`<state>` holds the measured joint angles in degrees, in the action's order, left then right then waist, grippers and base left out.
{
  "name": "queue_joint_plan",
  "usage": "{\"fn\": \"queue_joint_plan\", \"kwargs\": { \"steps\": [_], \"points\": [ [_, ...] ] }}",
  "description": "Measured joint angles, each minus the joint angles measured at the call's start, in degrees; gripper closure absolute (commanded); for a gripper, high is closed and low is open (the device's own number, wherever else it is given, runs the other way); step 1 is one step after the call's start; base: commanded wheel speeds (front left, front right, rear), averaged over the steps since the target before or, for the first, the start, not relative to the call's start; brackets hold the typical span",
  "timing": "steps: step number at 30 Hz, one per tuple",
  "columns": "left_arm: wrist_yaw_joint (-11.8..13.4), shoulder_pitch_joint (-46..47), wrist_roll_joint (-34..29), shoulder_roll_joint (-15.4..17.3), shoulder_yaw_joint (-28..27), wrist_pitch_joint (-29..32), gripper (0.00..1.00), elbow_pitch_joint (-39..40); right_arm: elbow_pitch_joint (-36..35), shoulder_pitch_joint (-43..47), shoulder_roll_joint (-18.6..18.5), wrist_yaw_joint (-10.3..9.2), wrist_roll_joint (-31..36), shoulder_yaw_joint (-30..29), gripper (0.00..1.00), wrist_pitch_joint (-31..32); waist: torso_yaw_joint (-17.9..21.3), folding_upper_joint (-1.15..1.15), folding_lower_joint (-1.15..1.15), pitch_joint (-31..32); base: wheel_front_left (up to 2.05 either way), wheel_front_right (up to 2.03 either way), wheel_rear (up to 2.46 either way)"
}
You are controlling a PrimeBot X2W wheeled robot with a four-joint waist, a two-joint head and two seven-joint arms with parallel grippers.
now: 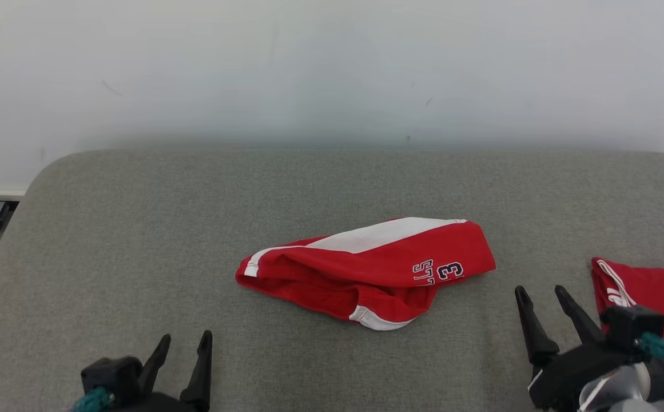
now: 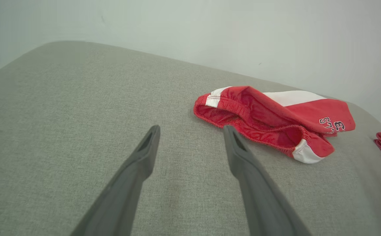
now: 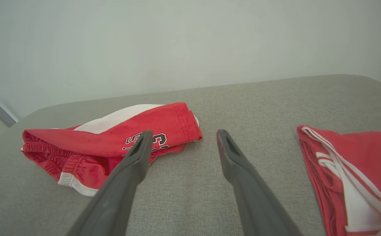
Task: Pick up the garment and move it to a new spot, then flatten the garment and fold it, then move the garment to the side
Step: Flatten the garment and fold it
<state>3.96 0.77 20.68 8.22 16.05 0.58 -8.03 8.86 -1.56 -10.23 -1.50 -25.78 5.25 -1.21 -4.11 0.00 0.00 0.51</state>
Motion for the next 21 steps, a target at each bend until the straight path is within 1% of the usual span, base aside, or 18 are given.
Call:
{"fn": "queue_joint_plan", "kwargs": {
  "steps": [5,6,7,10,13,17,21],
  "points": [
    [-0.5,6.6,2.8,-0.7,0.1,7.5,0.0,-2.9,1.3,-4.9,-2.1,-0.09,-1.7,0.5,0.0,9.4,-0.6,0.0,0.0,-1.6,0.0,0.0,0.0],
    [-0.5,6.6,2.8,-0.7,0.1,7.5,0.0,-2.9,1.3,-4.9,-2.1,-0.09,-1.7,0.5,0.0,9.4,-0.6,0.0,0.0,-1.6,0.0,0.0,0.0],
    [-1.0,8.3,3.0,-1.0,0.5,9.2,0.0,-3.5,1.5,-5.9,-2.6,-0.09,-2.1,0.8,0.0,11.7,-0.8,0.0,0.0,-2.0,0.0,0.0,0.0],
    [-0.9,13.6,3.0,-2.2,1.7,13.7,0.0,-5.2,2.1,-8.5,-5.0,-0.07,-2.0,2.0,0.0,18.0,-1.4,0.0,0.01,-3.4,0.0,0.0,0.0],
    [-0.9,17.9,3.0,-3.2,3.2,18.3,0.0,-6.7,2.2,-11.6,-6.9,-0.57,-2.0,2.0,0.0,23.4,-2.1,0.0,0.01,-4.9,0.0,0.0,0.0],
    [-0.5,21.5,3.0,-4.1,4.7,23.5,0.0,-8.7,2.1,-17.4,-8.2,-1.09,-2.1,1.5,0.0,28.8,-3.1,0.0,0.01,-7.3,0.0,0.0,0.0],
    [0.1,26.8,2.6,-4.5,5.6,26.9,0.0,-10.5,2.1,-23.1,-9.6,-1.6,-2.8,0.2,0.0,33.2,-4.2,0.01,0.01,-10.0,0.0,0.0,0.0]
  ]
}}
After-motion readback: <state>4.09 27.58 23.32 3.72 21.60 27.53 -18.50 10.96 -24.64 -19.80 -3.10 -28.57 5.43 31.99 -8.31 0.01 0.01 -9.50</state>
